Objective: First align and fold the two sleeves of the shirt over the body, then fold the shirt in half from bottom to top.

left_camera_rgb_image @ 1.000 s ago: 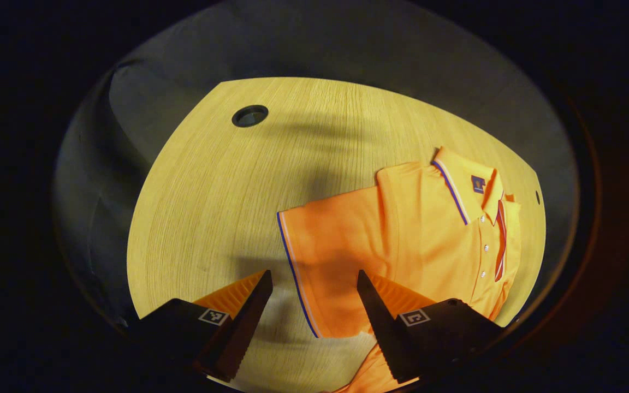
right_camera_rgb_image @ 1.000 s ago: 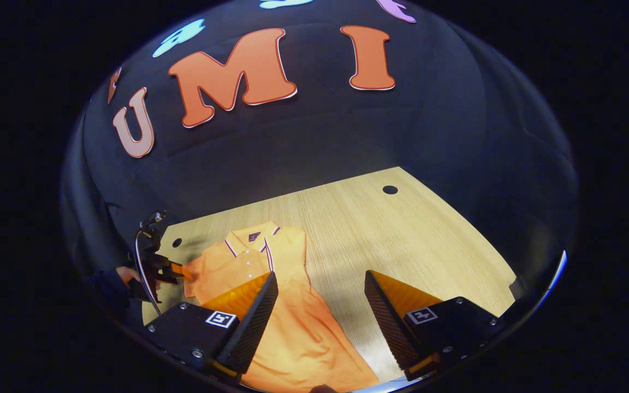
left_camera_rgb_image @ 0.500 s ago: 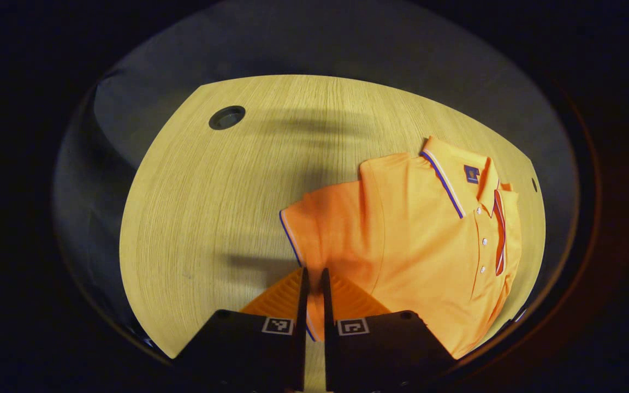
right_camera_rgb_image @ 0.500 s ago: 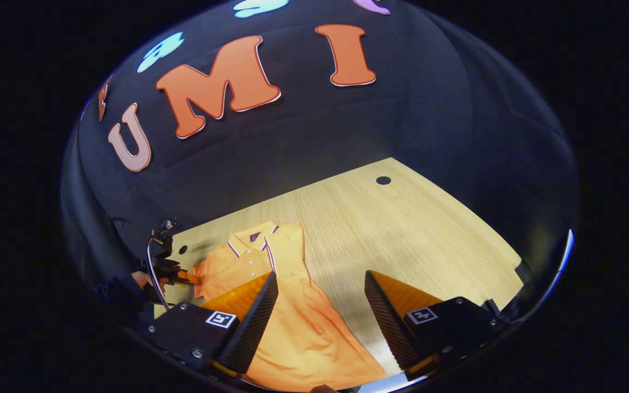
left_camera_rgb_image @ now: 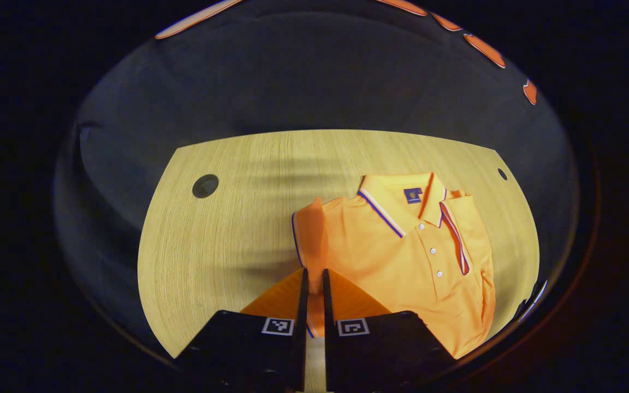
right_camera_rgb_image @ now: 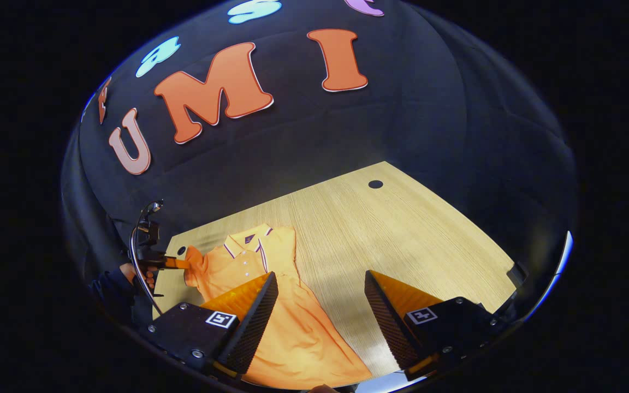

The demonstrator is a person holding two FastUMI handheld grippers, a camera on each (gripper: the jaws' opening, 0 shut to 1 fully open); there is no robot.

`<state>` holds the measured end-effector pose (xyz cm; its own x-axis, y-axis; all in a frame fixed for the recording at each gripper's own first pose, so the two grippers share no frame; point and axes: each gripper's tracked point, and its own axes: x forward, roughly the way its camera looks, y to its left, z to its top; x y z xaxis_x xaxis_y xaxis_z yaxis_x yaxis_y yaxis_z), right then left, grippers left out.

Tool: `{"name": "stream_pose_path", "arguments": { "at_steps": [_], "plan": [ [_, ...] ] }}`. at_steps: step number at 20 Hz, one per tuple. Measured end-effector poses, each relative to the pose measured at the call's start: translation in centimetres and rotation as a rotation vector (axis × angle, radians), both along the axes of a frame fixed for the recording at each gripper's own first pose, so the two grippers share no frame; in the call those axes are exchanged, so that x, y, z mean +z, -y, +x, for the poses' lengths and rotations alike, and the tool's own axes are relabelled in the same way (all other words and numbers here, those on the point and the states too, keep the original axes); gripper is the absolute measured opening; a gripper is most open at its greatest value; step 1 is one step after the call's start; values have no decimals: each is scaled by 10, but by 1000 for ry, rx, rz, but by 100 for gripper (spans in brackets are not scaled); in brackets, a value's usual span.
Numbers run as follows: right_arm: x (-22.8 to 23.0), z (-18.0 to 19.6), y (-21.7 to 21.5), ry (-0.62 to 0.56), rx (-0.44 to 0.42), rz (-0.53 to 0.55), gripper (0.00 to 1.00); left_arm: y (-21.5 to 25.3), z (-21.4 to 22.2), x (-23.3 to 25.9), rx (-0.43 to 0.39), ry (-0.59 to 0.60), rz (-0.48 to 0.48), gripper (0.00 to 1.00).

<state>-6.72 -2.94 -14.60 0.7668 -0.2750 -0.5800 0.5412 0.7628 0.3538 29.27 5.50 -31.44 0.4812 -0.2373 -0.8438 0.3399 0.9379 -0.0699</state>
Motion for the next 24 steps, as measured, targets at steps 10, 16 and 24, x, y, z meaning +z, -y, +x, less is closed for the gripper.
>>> {"name": "stream_pose_path", "arguments": {
  "at_steps": [10,16,24],
  "plan": [
    [-7,-23,-11,-38,-57,9,98,123,-21,47,-281,35,-235,39],
    [-4,-17,-18,-24,-25,-30,98,108,-30,73,-267,167,-226,96],
    [19,11,-20,87,132,-106,98,66,-75,163,-124,403,-262,96]
  ]
}}
